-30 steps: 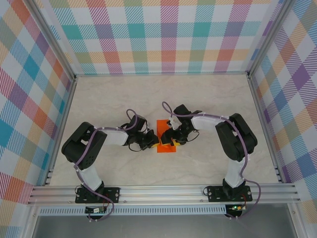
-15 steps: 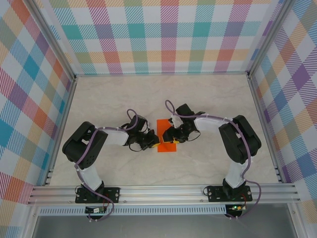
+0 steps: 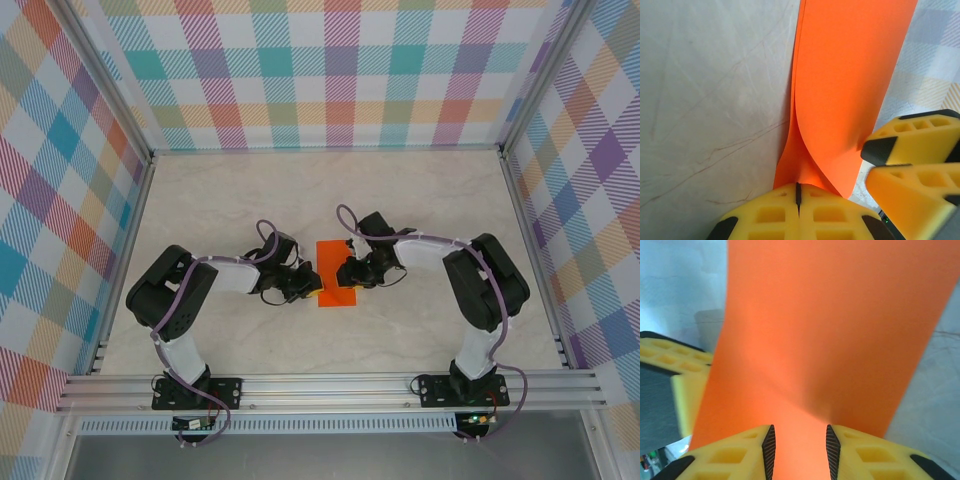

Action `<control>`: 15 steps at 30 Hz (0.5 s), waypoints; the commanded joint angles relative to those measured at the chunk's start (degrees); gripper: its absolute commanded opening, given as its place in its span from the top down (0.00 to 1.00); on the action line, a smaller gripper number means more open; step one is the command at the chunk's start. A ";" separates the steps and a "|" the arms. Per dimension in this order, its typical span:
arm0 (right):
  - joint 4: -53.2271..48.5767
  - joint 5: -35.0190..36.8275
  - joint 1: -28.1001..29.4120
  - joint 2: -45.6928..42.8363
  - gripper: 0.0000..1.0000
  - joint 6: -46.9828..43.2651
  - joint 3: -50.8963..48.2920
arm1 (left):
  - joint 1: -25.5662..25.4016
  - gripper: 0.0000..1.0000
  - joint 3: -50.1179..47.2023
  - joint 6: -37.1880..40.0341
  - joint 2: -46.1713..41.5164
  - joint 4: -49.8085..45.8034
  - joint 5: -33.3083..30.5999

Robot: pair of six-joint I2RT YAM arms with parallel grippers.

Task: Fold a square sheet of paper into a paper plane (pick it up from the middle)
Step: Fold the triangle a second time at the center of the table.

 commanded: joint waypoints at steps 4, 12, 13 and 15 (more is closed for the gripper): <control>-1.69 2.08 -0.17 2.84 0.66 0.77 0.07 | -1.46 0.98 0.58 0.39 -0.59 4.04 4.84; -1.92 1.89 -0.13 3.44 0.67 1.56 0.51 | -2.27 0.92 0.62 0.17 -2.15 7.46 6.39; -1.90 1.76 -0.17 3.21 0.67 1.73 0.51 | -2.27 0.92 0.75 -0.04 -1.96 7.69 6.19; -1.55 1.15 -0.28 2.34 0.67 2.06 0.60 | -2.27 0.90 0.72 -1.31 -1.27 9.77 6.25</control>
